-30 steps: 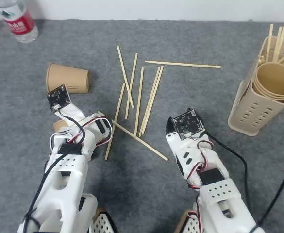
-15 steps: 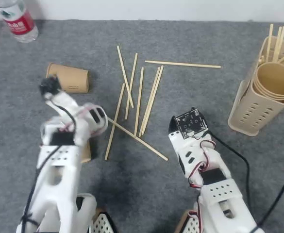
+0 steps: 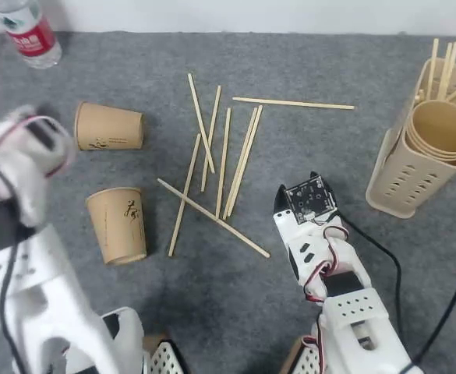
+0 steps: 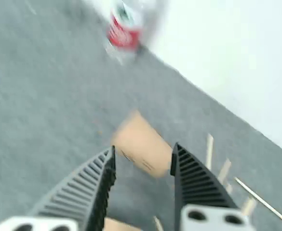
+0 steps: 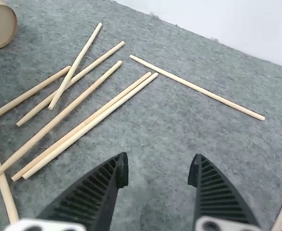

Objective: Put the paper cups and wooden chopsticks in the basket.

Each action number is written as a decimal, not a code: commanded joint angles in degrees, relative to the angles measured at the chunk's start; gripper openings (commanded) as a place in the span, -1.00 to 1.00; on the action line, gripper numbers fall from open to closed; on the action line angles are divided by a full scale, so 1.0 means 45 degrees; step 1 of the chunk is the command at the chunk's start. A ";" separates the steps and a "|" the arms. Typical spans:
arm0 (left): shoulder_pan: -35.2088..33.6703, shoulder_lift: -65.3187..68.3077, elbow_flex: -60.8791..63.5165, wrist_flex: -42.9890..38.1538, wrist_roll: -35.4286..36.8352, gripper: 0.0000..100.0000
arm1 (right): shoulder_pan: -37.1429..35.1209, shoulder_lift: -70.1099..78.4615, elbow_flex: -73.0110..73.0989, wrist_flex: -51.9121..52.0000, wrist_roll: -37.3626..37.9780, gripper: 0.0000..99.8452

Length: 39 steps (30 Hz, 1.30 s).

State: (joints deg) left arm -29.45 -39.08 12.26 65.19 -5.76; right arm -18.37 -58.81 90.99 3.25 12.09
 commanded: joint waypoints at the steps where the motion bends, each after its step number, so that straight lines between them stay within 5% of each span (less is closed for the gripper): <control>1: -0.1016 0.0059 -0.1670 0.0137 -0.2852 -0.63 | 0.0186 -0.0225 -0.0117 -0.0283 0.0215 -0.57; 4: -0.1426 0.1172 -0.1846 -0.0762 -0.5099 -0.55 | 0.0186 -0.0225 -0.0098 -0.0283 0.0215 -0.57; 9: -0.2774 0.5236 -0.4991 -0.0918 -0.5509 -0.50 | 0.0186 -0.0225 -0.0098 -0.0283 0.0215 -0.57; 16: -0.2208 1.3812 -1.2532 0.4005 -0.5470 -0.50 | 0.0186 -0.0225 -0.0098 -0.0283 0.0215 -0.57; 27: -0.0078 2.3697 -2.4234 0.7580 -0.5021 -0.50 | 0.0186 -0.0225 -0.0098 -0.0283 0.0215 -0.57; 39: -0.0508 2.4107 -2.4078 0.4396 -0.2852 -0.50 | 0.0127 -0.0225 -0.0137 -0.0283 0.0215 -0.57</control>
State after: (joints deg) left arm -32.79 68.62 -93.32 89.54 -22.29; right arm -18.37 -58.81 90.99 3.25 12.09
